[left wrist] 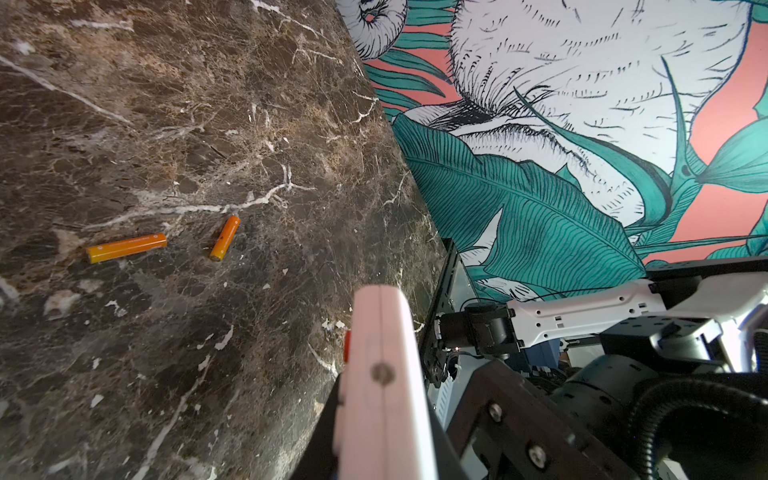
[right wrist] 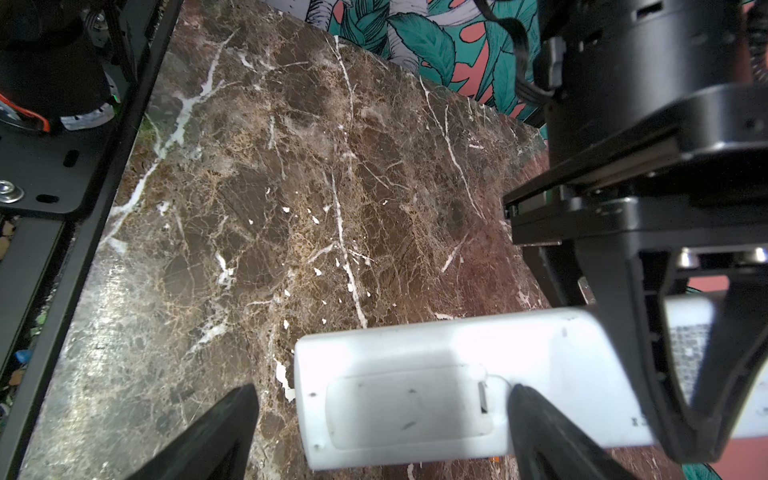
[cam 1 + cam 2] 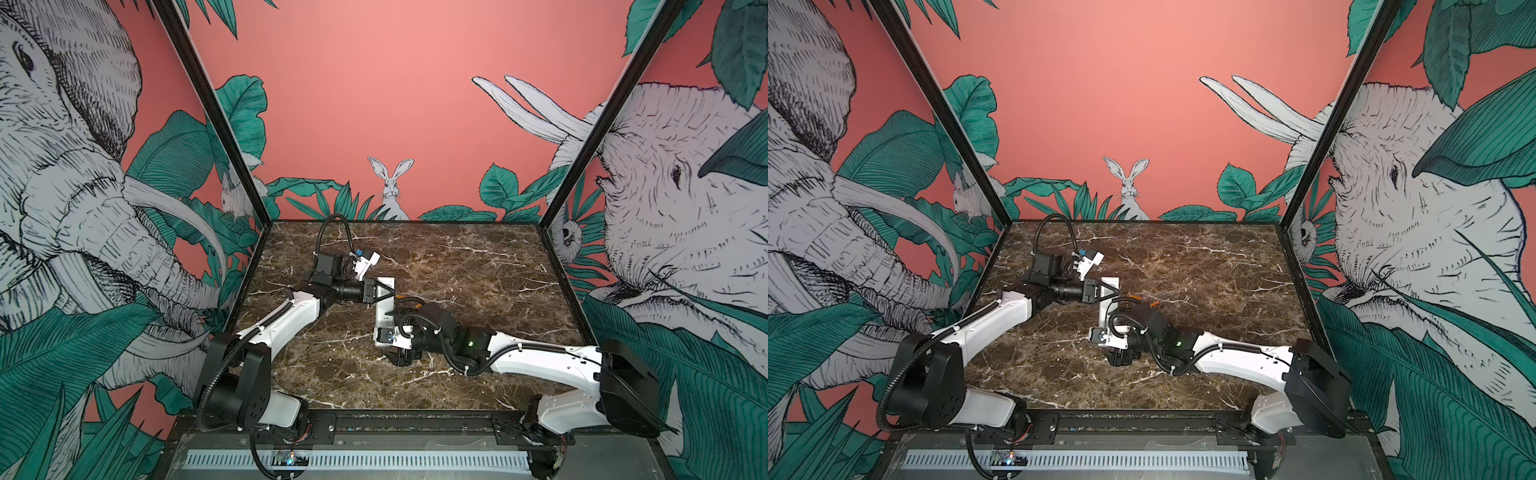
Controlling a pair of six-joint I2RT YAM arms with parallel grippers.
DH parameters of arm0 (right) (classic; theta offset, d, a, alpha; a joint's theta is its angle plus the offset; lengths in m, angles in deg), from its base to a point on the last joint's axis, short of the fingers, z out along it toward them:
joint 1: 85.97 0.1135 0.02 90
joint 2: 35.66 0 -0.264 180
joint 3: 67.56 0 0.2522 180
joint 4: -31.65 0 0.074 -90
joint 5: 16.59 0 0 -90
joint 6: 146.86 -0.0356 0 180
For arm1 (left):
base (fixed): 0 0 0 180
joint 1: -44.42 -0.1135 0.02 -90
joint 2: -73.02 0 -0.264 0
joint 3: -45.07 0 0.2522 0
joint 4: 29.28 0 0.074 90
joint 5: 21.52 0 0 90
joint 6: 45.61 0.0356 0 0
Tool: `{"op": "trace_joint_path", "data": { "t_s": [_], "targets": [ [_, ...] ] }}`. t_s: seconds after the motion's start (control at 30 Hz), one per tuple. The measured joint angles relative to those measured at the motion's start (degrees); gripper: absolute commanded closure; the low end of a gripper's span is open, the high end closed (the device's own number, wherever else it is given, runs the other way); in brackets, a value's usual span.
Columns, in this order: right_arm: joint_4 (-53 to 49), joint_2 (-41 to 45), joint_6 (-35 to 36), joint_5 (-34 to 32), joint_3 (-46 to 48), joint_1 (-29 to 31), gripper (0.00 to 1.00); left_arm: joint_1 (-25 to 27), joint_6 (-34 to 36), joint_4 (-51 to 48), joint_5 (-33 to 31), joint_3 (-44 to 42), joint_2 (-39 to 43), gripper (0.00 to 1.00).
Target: Load the batteries into the remote control
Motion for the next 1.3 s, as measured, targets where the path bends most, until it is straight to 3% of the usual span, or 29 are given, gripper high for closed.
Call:
{"op": "trace_joint_path", "data": {
  "t_s": [0.73, 1.3],
  "targets": [
    [-2.93, -3.45, 0.26, 1.33, -3.10, -0.28, 0.13, -0.13, 1.38, -0.70, -2.21, -0.37, -0.26, 1.00],
    [-5.40, -3.34, 0.46, 3.30, -4.09, -0.72, 0.36, -0.07, 2.71, -4.85, -2.10, -0.37, -0.26, 1.00]
  ]
}}
